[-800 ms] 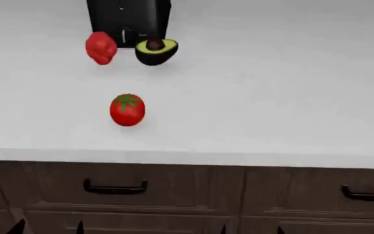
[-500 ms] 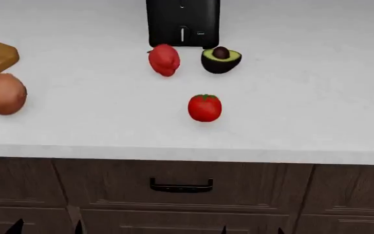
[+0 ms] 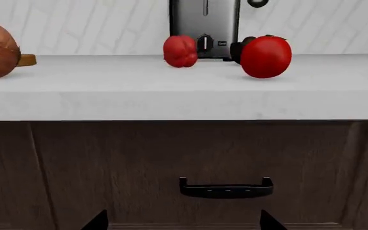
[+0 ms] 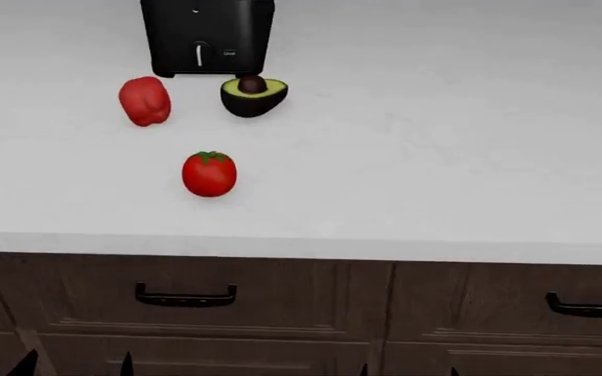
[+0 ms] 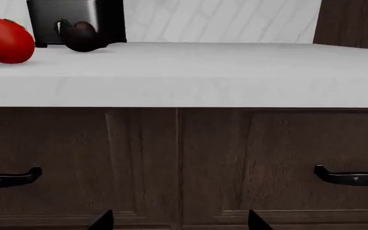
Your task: Place the avocado, onion, tomato and bell pepper on the cutting board.
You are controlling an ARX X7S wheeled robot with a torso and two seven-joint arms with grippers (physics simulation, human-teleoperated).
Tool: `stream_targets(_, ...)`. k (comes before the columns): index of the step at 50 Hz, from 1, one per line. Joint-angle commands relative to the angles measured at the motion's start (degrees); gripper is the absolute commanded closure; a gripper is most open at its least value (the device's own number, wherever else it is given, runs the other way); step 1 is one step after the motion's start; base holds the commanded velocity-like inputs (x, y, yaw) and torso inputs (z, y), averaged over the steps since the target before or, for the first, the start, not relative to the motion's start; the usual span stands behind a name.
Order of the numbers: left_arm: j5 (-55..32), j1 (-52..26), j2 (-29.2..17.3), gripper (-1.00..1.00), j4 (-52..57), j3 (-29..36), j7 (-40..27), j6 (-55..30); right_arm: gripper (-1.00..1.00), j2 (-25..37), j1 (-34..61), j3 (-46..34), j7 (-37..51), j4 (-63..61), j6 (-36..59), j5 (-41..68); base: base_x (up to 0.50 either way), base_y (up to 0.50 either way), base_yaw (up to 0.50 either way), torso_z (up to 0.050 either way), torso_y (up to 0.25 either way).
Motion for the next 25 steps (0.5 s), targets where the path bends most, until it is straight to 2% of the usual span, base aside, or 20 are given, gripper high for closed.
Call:
stream_targets(1,0.49,0.07,0.06,-1.00,0.26,0.07,0.24,-0.11,-1.00,-0.16,0.03,-0.07,0.27,-0.25,0.13,-1.33,0.00,0.00,0.00,0.000,0.000)
stream_targets(7,0.42,0.55,-0.74,-1.00,2.66,0.58,-0.31,-2.11,-1.00,0.72,-0.43,-0.84,0.84,-2.99,1.20,-1.72,0.00,0.00,0.00,0.000,0.000)
stream_targets(17,0.76,1.93,-3.28,-1.00,17.43,1.63,-0.92,-12.60,-1.00,3.67,0.93,-1.00,1.48,-18.94,15.28,-1.77,0.00,0.00,0.00,0.000,0.000)
stream_targets(25,0.22,-3.36,-5.03,-1.00,26.91,2.59,-0.24,-24.39,-1.00,5.52,5.46,-2.35,1.85,-29.55,28.62,-3.94,0.00,0.00,0.00,0.000,0.000)
